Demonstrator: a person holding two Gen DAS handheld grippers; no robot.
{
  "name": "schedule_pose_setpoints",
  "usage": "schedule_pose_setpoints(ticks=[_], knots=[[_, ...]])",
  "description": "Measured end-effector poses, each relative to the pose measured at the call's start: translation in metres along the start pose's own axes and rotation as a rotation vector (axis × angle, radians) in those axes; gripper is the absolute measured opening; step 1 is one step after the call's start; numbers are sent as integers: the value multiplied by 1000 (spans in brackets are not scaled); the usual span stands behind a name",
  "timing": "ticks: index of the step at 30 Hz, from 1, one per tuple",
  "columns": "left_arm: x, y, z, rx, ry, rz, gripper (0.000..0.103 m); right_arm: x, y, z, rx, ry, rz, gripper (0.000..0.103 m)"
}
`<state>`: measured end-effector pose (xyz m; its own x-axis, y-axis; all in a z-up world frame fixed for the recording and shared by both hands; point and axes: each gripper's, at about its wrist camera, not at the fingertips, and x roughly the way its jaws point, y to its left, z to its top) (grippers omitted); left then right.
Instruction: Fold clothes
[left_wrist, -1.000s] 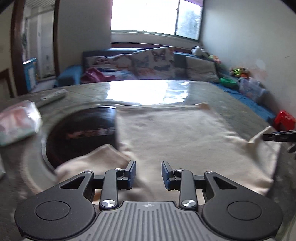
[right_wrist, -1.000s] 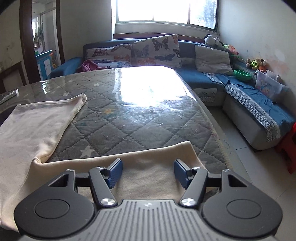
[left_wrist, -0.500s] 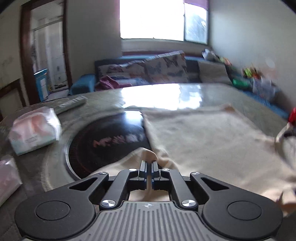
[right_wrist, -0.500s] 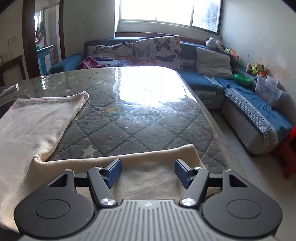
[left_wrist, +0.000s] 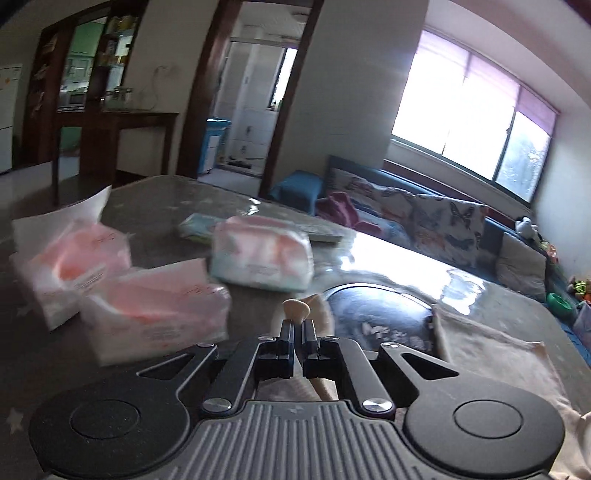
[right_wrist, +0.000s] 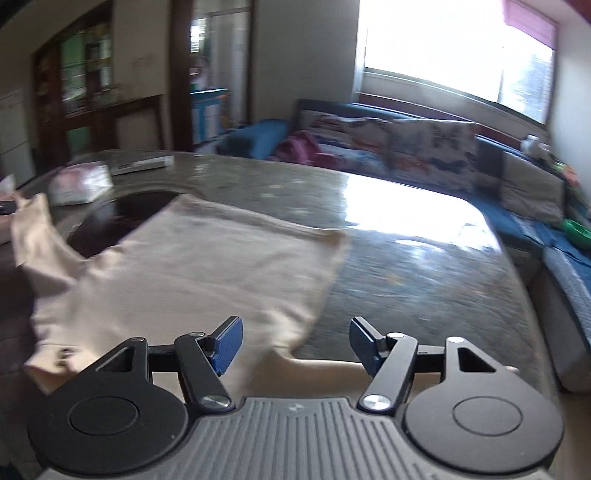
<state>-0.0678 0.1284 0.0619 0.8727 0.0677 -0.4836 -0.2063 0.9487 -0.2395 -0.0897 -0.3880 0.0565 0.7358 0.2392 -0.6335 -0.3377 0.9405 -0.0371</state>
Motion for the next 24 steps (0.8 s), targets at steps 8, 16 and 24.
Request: schedule_pose_setpoints(ticks=[8, 16, 24], knots=[[20, 14, -21, 35, 61, 90, 4, 21, 72, 1, -148, 53, 229, 65], [35, 14, -28, 90, 102, 132, 5, 26, 109, -21, -263, 157, 345, 61], [32, 10, -20, 97, 99, 176, 13, 8, 111, -23, -348, 216, 394, 60]])
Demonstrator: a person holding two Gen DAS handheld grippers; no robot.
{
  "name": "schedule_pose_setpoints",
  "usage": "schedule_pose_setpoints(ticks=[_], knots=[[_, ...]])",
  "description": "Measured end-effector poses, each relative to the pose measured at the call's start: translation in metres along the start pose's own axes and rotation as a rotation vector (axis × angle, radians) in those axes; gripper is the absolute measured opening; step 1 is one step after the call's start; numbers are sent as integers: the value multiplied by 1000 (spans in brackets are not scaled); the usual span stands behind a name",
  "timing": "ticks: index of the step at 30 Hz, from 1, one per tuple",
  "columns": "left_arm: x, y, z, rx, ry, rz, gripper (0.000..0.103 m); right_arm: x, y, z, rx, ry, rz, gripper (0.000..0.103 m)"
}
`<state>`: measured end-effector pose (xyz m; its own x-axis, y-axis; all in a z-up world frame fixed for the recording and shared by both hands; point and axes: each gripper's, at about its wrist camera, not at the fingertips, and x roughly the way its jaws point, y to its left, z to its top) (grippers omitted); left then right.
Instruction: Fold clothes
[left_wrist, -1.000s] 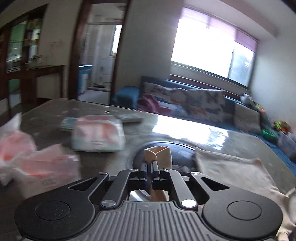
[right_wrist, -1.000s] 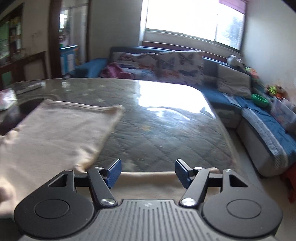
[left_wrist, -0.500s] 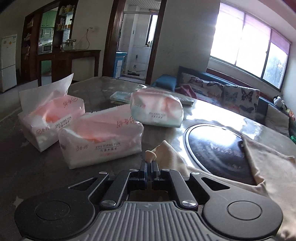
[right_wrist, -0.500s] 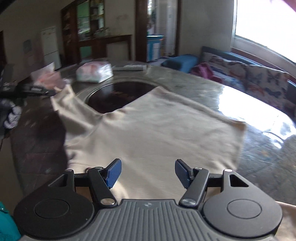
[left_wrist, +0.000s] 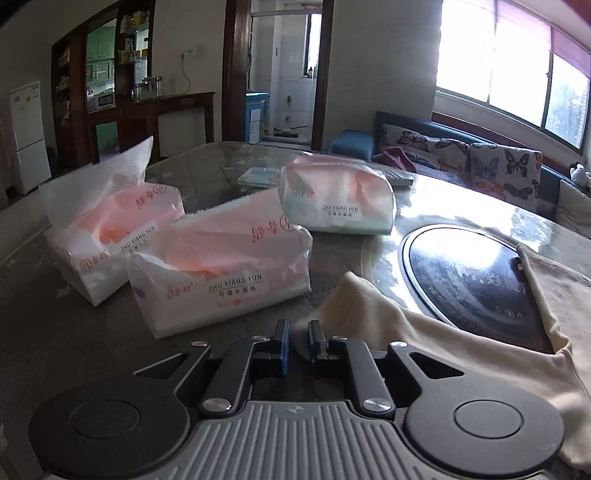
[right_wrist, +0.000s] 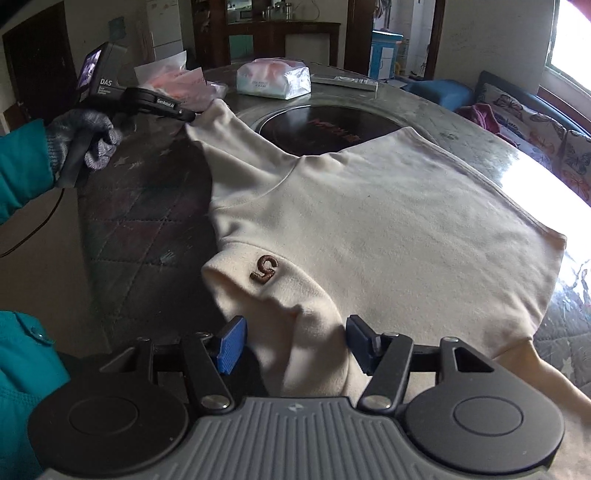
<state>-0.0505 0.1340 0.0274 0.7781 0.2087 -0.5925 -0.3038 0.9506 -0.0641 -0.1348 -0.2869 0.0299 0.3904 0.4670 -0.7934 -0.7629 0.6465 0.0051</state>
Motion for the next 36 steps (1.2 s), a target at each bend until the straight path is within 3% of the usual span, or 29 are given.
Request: schedule_pose_setpoints(ticks=[3, 7, 11, 18, 21, 25, 32, 36], knots=[[-17, -12, 3, 14, -11, -74, 12, -10, -3, 8, 6, -28, 12, 60], [-34, -49, 2, 56, 11, -272, 13, -10, -14, 21, 24, -69, -40, 61], [-32, -93, -6, 128, 42, -400, 12, 4, -28, 30, 82, -89, -79, 60], [-30, -119, -35, 256, 118, -451, 10, 28, -28, 35, 119, -91, -39, 60], [-39, -114, -44, 312, 104, -445, 10, 33, -20, 33, 84, -60, -20, 60], [-43, -103, -45, 313, 104, -422, 12, 27, -13, 30, 46, -63, -25, 60], [-42, -106, -31, 329, 100, -390, 12, 21, -15, 19, 88, -61, -15, 58], [-51, -128, -23, 347, 72, -463, 12, 3, -20, 16, 118, -102, -47, 57]])
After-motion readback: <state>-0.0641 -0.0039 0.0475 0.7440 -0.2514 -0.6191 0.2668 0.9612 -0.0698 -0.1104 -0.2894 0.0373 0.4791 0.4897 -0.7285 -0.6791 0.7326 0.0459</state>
